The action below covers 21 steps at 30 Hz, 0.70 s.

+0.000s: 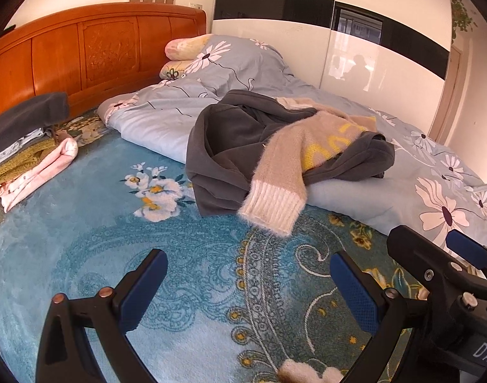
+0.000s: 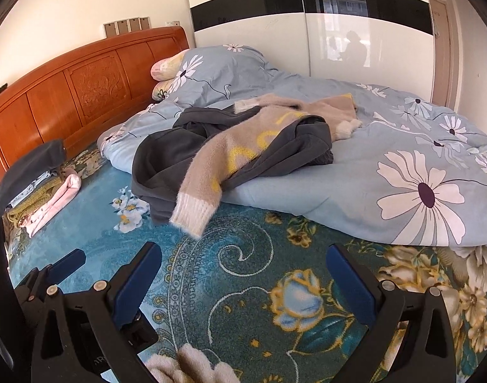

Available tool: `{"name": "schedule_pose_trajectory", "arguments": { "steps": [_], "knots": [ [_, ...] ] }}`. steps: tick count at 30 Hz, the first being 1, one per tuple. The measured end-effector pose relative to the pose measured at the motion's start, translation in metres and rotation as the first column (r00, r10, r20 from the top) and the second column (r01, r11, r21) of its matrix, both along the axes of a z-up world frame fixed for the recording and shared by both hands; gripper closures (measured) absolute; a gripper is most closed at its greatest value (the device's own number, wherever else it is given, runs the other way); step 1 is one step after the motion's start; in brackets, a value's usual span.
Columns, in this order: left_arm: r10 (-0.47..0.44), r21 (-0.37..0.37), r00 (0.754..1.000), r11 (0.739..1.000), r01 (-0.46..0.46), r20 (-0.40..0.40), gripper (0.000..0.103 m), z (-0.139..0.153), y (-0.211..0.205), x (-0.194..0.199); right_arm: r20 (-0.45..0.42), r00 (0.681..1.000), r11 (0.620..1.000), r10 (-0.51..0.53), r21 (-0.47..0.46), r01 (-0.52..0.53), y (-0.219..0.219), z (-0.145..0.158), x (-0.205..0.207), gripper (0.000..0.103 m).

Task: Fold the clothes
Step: 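Move both tools toward the pink sweater lying on the grey hoodie, then grasp the pink sweater's sleeve cuff with the right gripper and lift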

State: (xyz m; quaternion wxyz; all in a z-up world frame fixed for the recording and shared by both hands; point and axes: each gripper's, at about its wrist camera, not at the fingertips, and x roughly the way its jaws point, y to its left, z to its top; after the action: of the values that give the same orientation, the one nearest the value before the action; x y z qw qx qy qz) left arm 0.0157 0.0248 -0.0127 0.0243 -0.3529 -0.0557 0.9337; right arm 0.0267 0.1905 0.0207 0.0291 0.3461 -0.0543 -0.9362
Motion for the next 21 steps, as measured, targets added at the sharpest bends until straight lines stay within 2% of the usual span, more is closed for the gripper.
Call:
{"name": "schedule_pose_trajectory", "arguments": {
  "steps": [6,15,21],
  "knots": [
    [0.006,0.038,1.0,0.999,-0.006,0.015,0.0,-0.008,-0.014,-0.014,0.012,1.0,1.0,0.018,0.002,-0.018,-0.012,-0.005,-0.02,0.0],
    [0.005,0.041,1.0,0.999,-0.006,0.03,0.0,-0.017,-0.026,-0.033,0.026,0.999,0.999,0.037,0.004,-0.037,-0.025,-0.013,-0.042,0.0],
    [0.025,0.014,1.0,1.0,-0.025,0.011,0.0,-0.026,-0.046,-0.028,0.05,0.998,0.999,0.041,0.001,-0.041,-0.02,-0.024,-0.064,0.0]
  ]
}}
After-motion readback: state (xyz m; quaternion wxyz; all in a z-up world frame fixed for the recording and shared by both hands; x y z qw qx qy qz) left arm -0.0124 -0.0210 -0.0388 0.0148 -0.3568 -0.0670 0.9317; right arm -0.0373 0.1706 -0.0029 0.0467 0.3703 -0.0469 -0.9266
